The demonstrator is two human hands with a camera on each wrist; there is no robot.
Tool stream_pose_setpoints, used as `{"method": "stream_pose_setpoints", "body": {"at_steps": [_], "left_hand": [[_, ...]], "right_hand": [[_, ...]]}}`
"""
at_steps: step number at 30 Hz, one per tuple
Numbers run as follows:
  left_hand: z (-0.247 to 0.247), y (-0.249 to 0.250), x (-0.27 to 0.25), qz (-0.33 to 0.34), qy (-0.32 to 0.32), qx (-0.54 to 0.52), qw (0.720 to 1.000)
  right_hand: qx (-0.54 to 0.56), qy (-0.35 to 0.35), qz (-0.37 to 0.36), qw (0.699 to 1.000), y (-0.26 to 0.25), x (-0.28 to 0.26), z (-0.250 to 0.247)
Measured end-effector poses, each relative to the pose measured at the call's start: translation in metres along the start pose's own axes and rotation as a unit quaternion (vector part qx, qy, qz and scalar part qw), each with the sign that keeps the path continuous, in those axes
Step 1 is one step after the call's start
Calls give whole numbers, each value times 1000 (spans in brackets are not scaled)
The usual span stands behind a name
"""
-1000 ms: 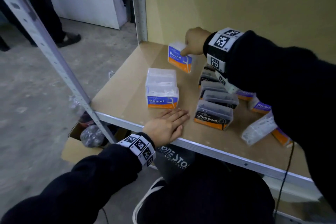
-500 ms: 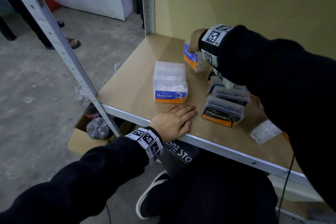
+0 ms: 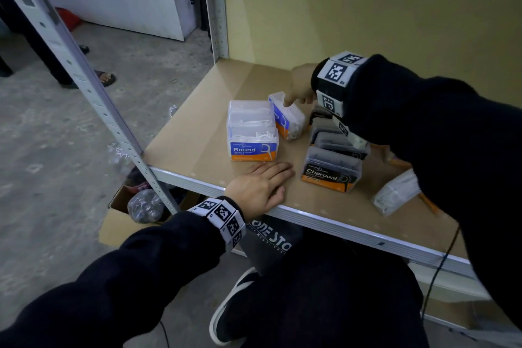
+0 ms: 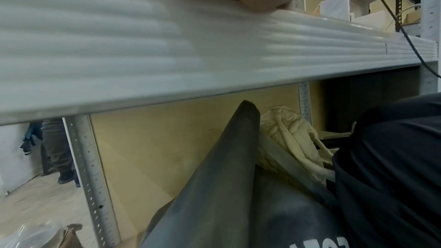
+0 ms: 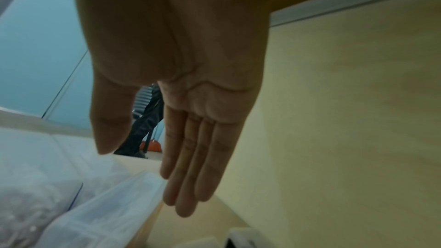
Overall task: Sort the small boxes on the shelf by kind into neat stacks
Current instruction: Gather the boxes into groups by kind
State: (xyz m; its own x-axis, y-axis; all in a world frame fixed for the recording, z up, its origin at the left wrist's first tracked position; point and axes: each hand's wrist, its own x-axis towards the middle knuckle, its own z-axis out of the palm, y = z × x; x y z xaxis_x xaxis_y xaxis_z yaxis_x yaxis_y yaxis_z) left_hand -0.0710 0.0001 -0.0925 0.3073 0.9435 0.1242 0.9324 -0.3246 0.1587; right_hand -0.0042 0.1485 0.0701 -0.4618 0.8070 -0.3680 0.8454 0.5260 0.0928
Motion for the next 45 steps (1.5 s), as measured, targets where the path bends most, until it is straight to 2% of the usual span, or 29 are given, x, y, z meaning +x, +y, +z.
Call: {"method": "stream_pose_setpoints", "body": {"at_steps": [2,4,6,8,12,19,25,35,40,43,45], "left_hand": [[-4,3,0,-6,12,-13,1000],[-10,10,2,-26,-4,-53,998],[-19,15,6,-65,-89,-53,992],[-29,22,13,-82,-139,-31,986],[-62,56,27,-48,-202,20,978],[-89,125,52,35,-221,-3,975],[-94,174,77,99,-183,-9,978],[-95,228,128,148,-180,-2,973],[-87,258,156,171,-189,17,967],[-79,272,172,163,-202,10,966],[-73,280,181,154,-206,17,966]], "right_hand": [[26,-2,-29,999,14,-9,0],[49,9,-43,998,36,-20,2],[93,28,-48,994,59,-45,4],[129,43,-51,989,81,-71,8],[168,38,-25,985,127,-124,23],[221,72,65,971,200,-196,67],[235,92,137,958,239,-238,100],[237,86,187,950,279,-251,121],[103,30,176,978,298,-223,138],[38,-18,146,988,307,-209,151],[21,-20,119,993,311,-204,157]]}}
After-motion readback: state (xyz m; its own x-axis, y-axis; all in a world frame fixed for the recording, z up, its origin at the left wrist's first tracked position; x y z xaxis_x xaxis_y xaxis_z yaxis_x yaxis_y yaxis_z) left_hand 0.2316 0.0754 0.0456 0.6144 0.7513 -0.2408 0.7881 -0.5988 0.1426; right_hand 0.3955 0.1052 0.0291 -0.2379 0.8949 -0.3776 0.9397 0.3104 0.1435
